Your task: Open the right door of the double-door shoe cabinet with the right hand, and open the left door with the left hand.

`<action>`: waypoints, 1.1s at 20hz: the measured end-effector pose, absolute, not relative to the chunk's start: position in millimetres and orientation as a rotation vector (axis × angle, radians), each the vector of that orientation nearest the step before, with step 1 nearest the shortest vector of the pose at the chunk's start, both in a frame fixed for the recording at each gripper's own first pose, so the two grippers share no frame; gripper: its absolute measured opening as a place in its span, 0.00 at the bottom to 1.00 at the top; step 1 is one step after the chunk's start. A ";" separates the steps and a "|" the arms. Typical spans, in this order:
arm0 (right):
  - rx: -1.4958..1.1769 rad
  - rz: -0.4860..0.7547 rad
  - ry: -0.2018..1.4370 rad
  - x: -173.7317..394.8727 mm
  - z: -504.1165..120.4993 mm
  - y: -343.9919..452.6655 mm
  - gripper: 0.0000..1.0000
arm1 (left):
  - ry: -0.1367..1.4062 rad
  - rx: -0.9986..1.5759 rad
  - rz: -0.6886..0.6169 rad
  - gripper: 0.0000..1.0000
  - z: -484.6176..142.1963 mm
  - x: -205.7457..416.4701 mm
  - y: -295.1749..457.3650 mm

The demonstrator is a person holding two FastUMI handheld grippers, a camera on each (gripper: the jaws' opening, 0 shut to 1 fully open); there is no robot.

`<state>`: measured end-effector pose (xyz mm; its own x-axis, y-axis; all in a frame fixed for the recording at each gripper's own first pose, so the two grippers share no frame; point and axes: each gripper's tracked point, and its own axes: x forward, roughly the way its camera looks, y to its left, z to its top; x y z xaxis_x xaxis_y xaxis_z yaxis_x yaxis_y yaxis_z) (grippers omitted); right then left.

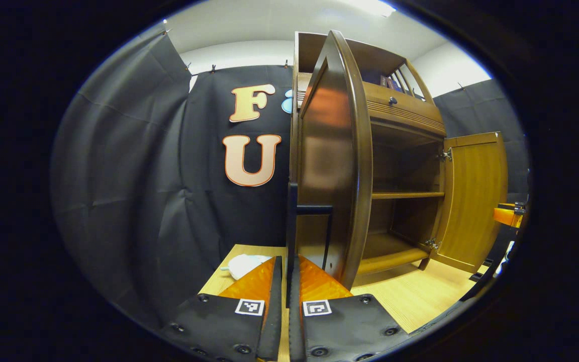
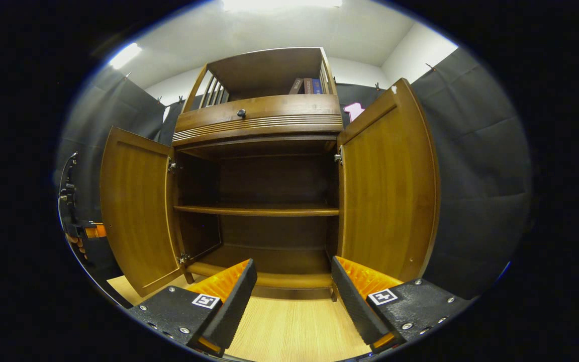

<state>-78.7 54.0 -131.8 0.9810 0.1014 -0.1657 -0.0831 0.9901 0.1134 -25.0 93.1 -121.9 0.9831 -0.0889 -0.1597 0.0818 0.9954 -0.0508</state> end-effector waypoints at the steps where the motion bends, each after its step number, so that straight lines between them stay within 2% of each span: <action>1: 0.106 0.099 0.174 -76.6 -132.3 58.9 0.92 | 0.162 -0.045 -0.086 0.14 -122.5 -24.1 98.3; 9: 0.125 0.119 0.176 -74.4 -129.7 78.5 0.92 | 0.169 -0.040 -0.065 0.14 -120.6 -33.7 122.9; 10: 0.125 0.118 0.175 -74.2 -129.3 78.5 0.98 | 0.166 -0.030 -0.047 0.14 -118.6 -35.6 130.8; 13: 0.127 0.117 0.173 -75.6 -125.7 78.3 0.98 | 0.164 -0.079 -0.059 0.14 -112.3 -40.4 128.4; 22: 0.128 0.108 0.160 -82.9 -107.6 55.6 0.98 | 0.175 -0.009 0.045 0.14 -93.6 -75.2 133.8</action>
